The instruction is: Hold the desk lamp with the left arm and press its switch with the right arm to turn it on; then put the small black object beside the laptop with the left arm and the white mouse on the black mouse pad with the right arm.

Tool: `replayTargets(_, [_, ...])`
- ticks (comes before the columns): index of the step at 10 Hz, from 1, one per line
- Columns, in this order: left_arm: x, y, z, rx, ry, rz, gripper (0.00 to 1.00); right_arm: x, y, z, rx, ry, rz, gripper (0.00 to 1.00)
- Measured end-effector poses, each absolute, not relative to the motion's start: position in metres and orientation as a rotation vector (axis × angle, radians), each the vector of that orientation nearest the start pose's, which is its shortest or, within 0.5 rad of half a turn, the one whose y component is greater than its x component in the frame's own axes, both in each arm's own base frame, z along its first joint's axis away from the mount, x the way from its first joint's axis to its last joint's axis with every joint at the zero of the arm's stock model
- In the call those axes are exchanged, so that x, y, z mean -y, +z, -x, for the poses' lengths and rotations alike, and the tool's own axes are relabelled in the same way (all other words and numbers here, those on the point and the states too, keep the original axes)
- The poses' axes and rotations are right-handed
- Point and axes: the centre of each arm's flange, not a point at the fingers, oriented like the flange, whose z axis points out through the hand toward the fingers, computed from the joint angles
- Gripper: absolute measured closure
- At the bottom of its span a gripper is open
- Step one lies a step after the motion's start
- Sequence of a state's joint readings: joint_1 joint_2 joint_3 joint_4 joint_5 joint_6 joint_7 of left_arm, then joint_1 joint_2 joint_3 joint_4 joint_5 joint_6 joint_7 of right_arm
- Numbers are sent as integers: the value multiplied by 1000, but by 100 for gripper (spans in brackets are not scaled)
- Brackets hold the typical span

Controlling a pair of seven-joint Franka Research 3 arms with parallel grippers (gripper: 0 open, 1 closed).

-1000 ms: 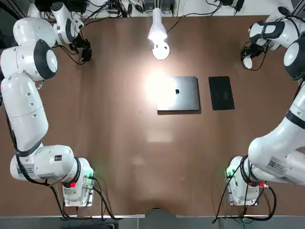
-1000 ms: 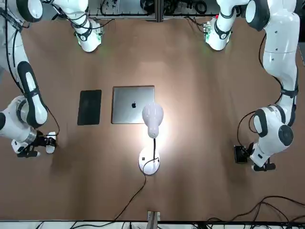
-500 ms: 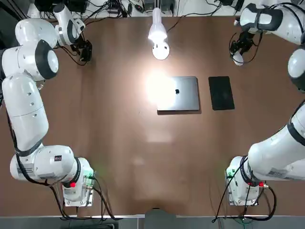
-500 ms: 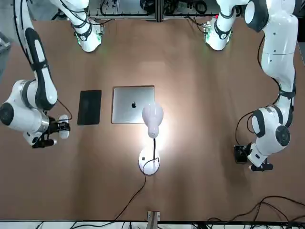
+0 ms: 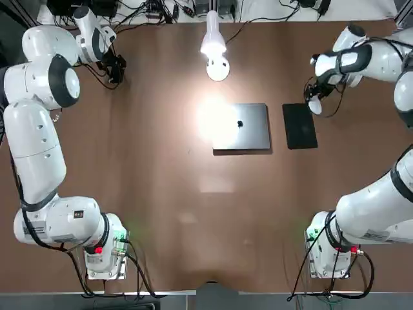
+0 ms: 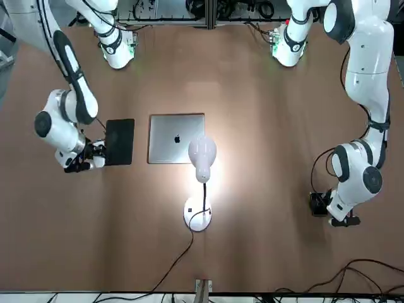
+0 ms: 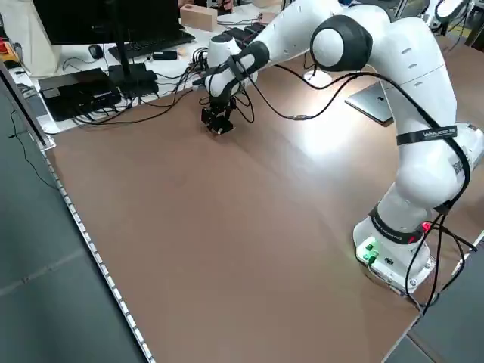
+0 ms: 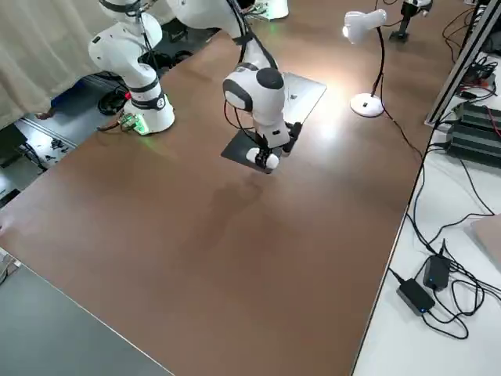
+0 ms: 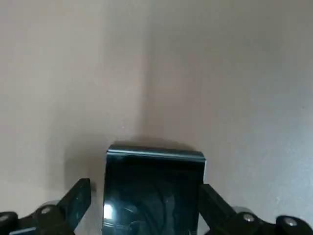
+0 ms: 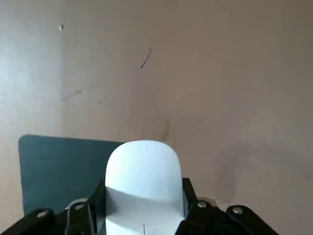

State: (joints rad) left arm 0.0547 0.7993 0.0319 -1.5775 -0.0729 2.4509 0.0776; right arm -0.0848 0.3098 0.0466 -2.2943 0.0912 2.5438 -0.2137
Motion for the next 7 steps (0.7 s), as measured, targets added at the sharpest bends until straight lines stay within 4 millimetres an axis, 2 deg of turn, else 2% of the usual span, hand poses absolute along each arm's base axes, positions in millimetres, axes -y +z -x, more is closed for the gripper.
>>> replayTargets(4, [-47,170,-702,64,-111,3162,0,-10,180,-504,91,109,3024,37])
replayTargets(5, [-47,169,-702,63,-110,3162,0,-11,174,-500,85,118,3023,37])
replayTargets(7, [-47,167,-701,64,-104,3162,1,-10,174,-500,76,114,3022,37])
